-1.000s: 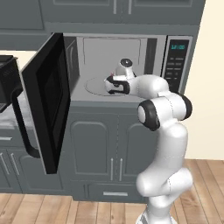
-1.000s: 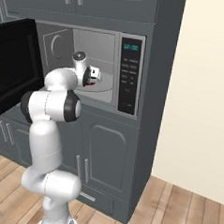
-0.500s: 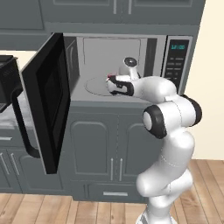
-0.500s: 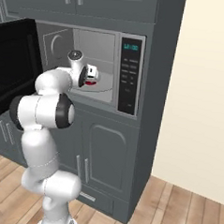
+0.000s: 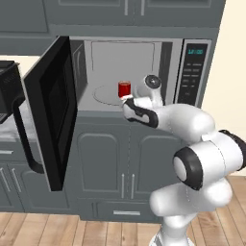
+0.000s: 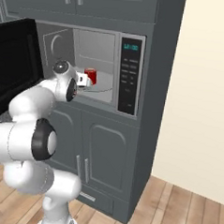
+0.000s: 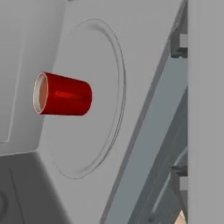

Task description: Place the microwavable item in the microwave. Then, close the microwave door and press the start button.

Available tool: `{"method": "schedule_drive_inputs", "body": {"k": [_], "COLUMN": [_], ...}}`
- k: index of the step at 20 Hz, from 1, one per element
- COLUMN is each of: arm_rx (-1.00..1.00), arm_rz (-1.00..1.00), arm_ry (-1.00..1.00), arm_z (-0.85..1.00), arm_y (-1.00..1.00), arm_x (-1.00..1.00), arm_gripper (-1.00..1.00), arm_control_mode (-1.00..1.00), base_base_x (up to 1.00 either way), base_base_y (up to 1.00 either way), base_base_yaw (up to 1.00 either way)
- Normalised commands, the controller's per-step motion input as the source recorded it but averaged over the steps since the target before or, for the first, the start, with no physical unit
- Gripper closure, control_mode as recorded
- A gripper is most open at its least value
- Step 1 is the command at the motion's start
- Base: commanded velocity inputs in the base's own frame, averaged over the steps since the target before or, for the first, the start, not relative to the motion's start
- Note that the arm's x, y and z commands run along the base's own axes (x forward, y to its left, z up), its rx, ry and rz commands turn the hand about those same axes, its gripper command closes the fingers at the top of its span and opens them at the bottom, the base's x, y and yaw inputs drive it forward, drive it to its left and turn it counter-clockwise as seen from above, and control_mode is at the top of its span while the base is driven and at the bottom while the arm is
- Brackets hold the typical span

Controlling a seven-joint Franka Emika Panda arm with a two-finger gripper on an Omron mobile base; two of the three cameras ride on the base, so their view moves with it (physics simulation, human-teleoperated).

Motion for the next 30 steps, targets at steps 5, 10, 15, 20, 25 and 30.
{"method": "schedule_drive_inputs", "body": {"k": [5,10,15,20,25,30], "arm_rx": [-0.09,-0.17,-0.17,-0.19,-0.2,-0.15], "arm_rz": [0.0,0.0,0.0,0.0,0.01,0.01], "arm_ry": [-0.08,-0.02,0.0,0.01,-0.13,-0.27], "arm_z": [0.61,0.78,0.64,0.13,-0.09,0.0], "arm_y": [0.03,0.13,0.25,0.48,0.42,0.3], "arm_x": [-1.0,-1.0,-1.0,-1.0,-1.0,-1.0], "arm_gripper": [-1.0,-1.0,-1.0,-1.0,-1.0,-1.0], "arm_control_mode": [-1.0,-1.0,-1.0,-1.0,-1.0,-1.0], "base_base_x": [0.0,0.0,0.0,0.0,0.0,0.0], "base_base_y": [0.0,0.0,0.0,0.0,0.0,0.0], "base_base_yaw": [0.0,0.0,0.0,0.0,0.0,0.0]}}
